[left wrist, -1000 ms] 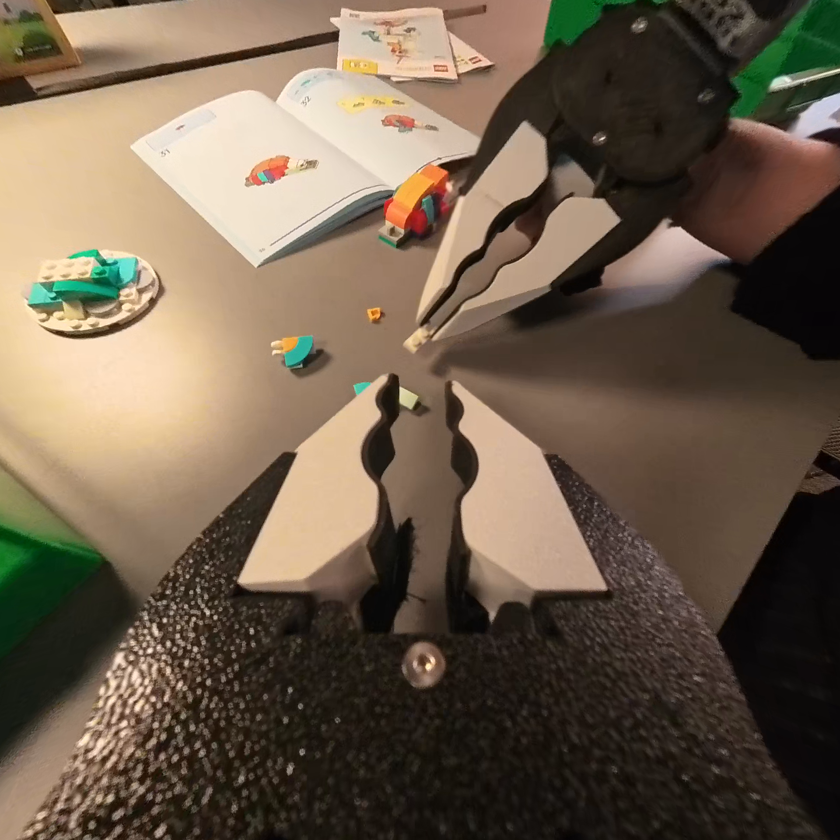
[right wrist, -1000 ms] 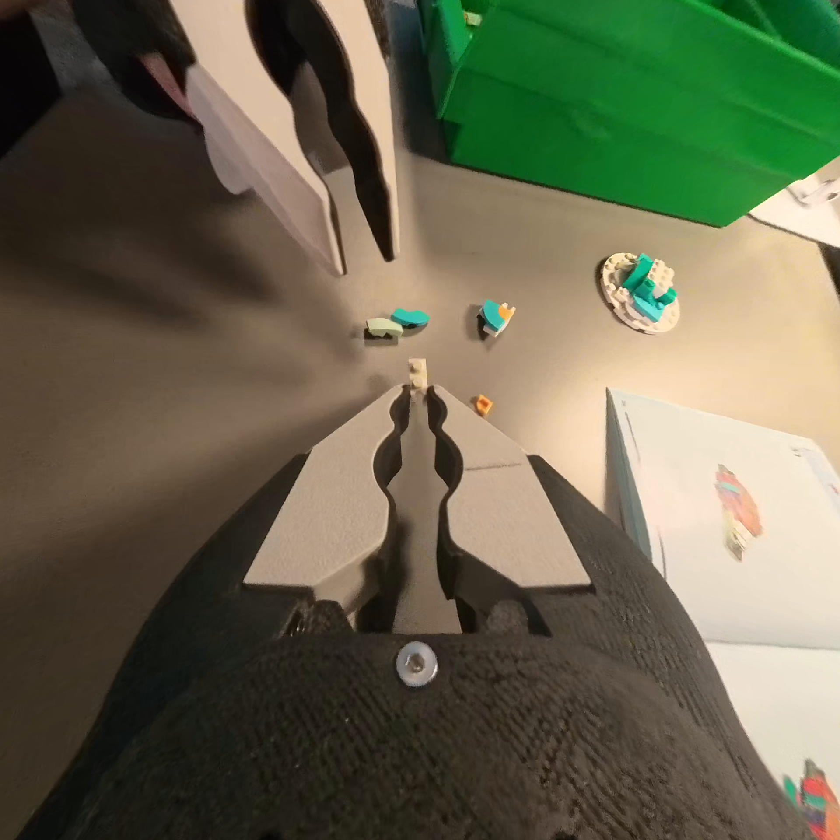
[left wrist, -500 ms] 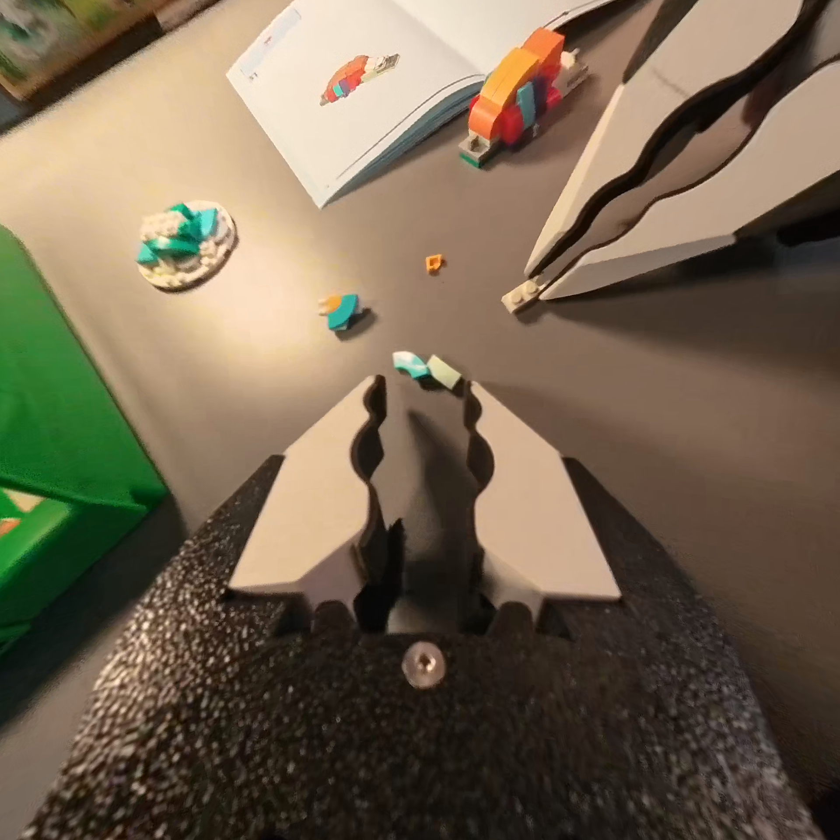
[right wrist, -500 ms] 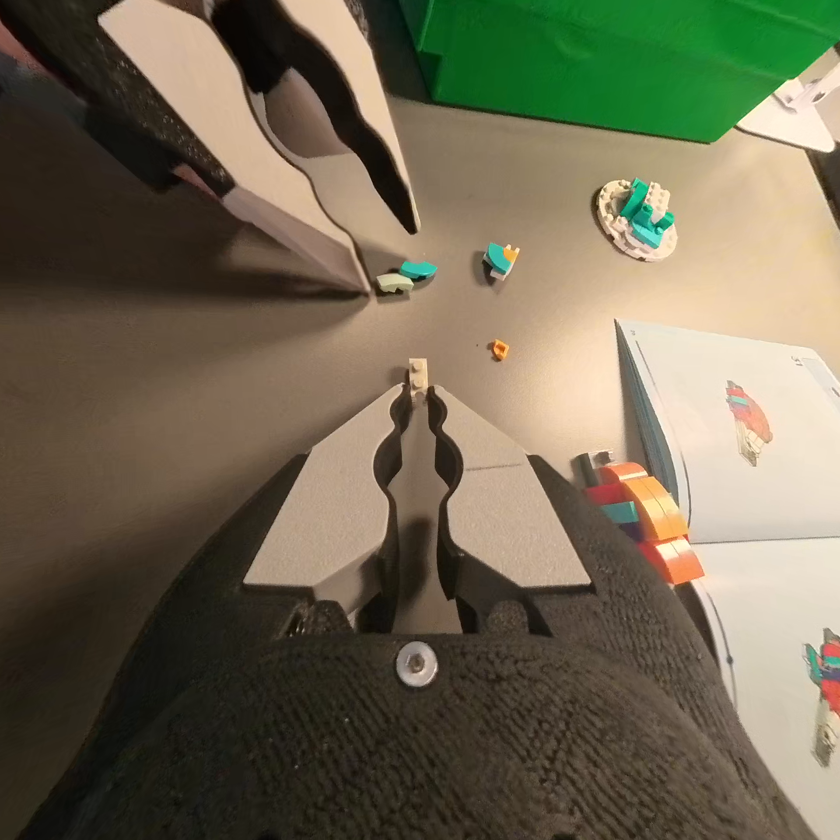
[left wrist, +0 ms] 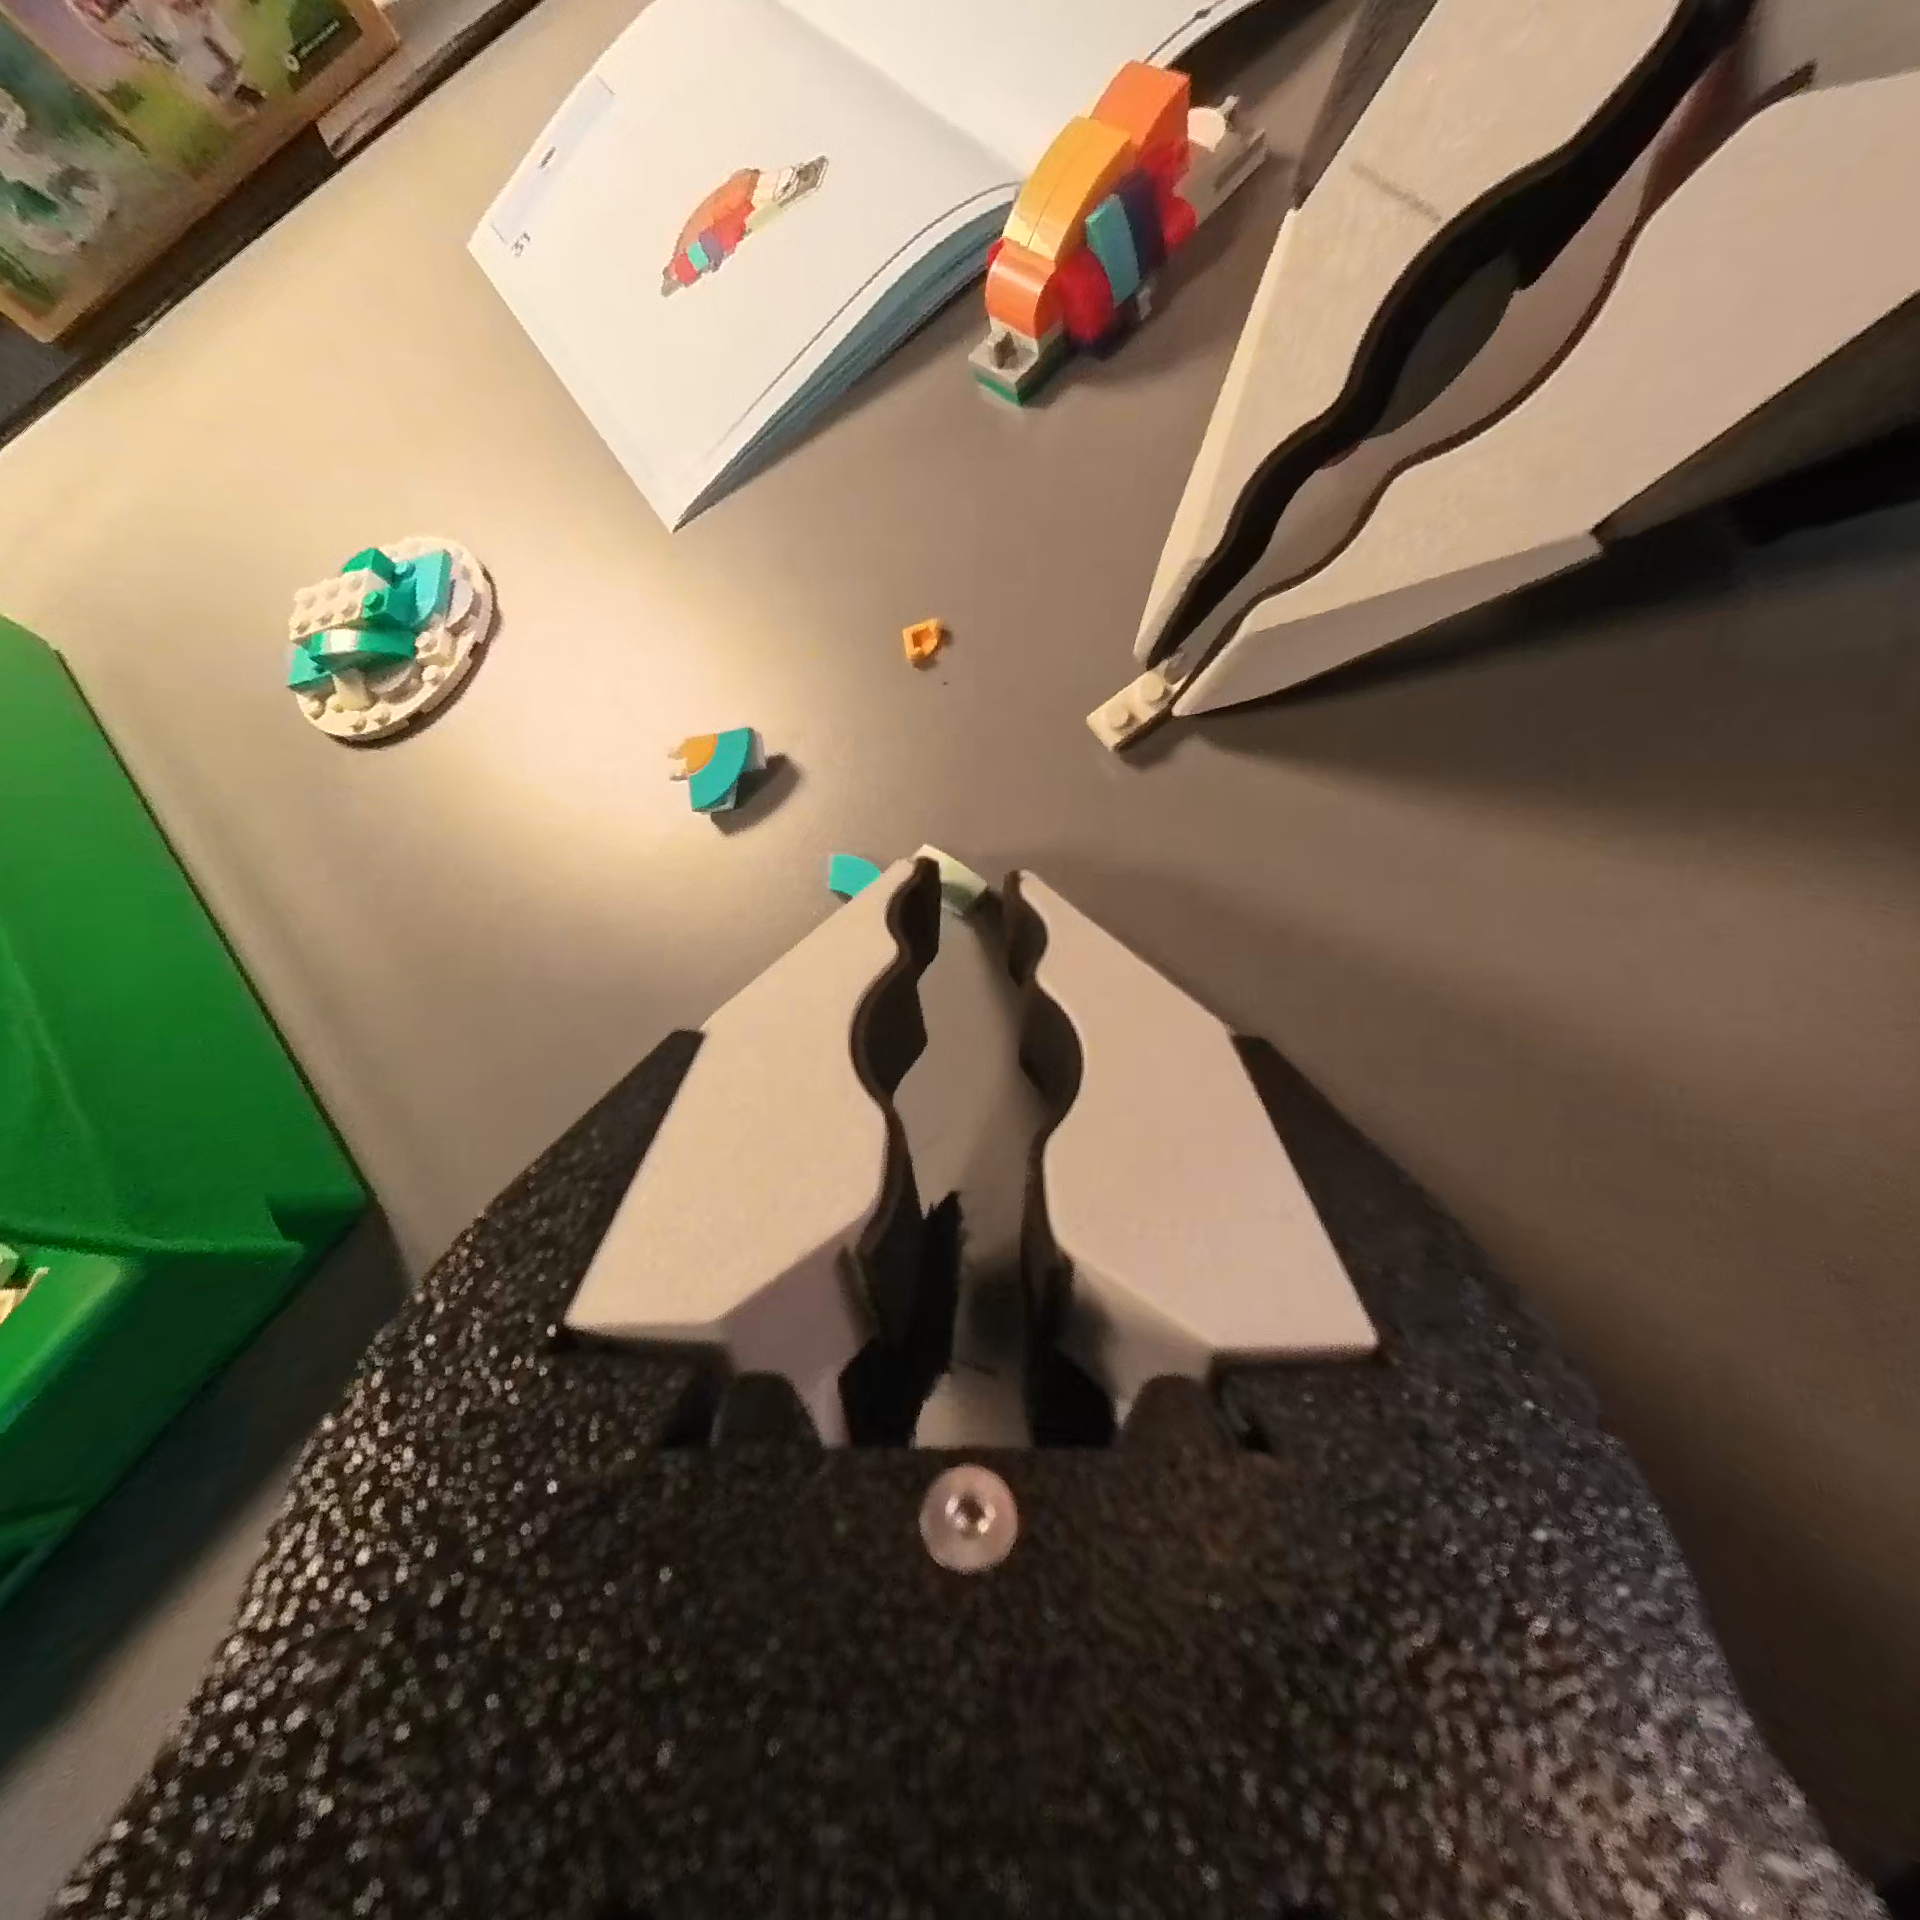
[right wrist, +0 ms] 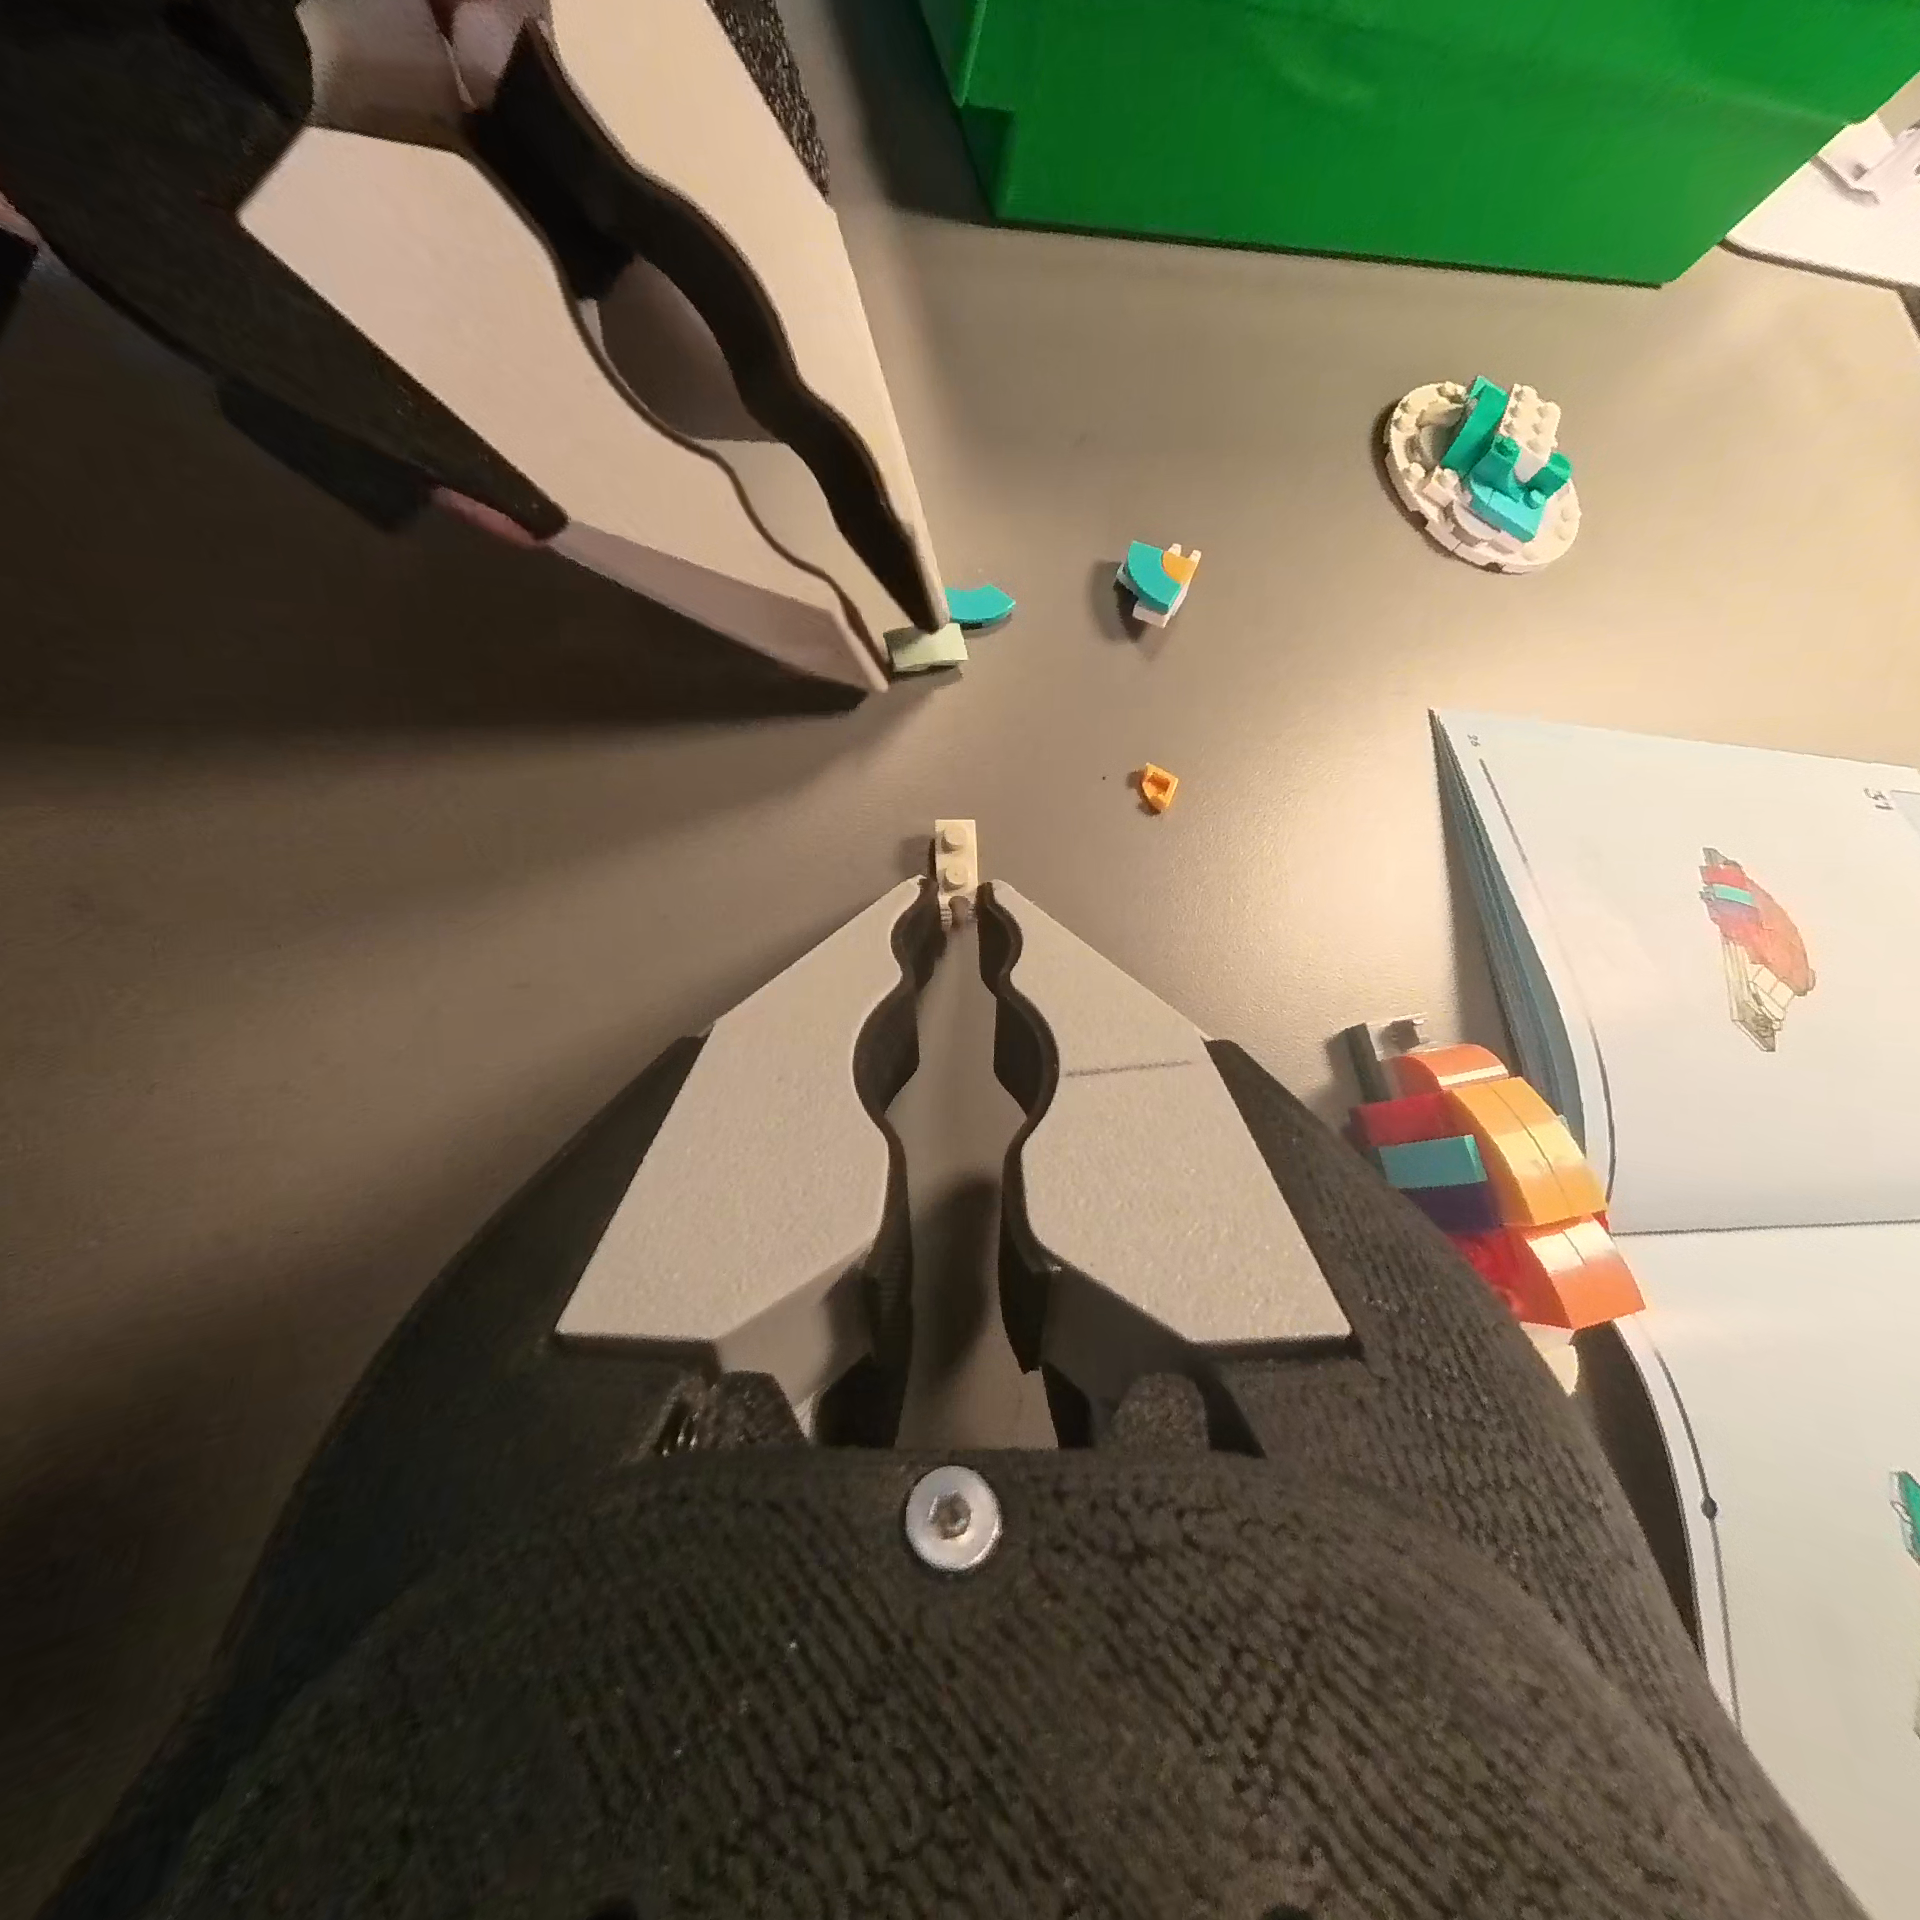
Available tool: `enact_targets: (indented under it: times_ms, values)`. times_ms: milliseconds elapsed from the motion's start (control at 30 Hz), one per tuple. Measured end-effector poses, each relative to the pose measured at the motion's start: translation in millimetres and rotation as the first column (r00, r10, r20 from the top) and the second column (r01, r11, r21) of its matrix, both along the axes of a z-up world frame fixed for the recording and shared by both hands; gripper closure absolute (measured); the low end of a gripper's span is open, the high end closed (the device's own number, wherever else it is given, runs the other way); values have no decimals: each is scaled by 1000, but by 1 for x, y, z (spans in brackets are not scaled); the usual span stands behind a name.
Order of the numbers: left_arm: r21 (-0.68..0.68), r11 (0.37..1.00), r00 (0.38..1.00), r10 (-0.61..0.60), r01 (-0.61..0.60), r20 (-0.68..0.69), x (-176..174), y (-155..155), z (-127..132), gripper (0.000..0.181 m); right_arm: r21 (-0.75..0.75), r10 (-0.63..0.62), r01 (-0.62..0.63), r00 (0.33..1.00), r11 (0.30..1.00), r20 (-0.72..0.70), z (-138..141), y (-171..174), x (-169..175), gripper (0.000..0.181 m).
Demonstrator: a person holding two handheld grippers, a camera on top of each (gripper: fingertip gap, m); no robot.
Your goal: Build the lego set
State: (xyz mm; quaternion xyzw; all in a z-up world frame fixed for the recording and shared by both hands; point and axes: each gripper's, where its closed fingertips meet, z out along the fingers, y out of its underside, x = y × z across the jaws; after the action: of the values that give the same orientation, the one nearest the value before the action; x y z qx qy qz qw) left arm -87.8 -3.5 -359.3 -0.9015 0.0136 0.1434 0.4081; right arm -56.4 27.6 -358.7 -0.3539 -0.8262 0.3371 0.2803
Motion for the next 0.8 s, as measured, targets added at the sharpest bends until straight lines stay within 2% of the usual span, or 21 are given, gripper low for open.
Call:
enact_targets:
  times_ms: [333, 467, 533, 633, 800]
  values:
    - [12, 1000, 1000, -15, 15, -10, -5, -1, 4, 181, 0, 26, -26, 1000, 1000, -16, 2, -3, 2, 175]
    - [112, 992, 979, -70, 49, 189, 2, 5, 19, 181, 2, 52, -52, 995, 999, -82, 10, -3, 2, 175]
    - [152, 987, 937, -102, 53, 333, 5, 7, 25, 181, 10, 84, -83, 987, 996, -135, 16, -5, 3, 175]
    - [226, 973, 802, -173, 49, 572, 15, 9, 37, 181, 51, 131, -123, 970, 991, -205, 22, -6, 5, 175]
    - [129, 987, 635, -161, 97, 756, 23, 8, 25, 181, 132, 176, -144, 945, 981, -276, 30, -5, 7, 175]
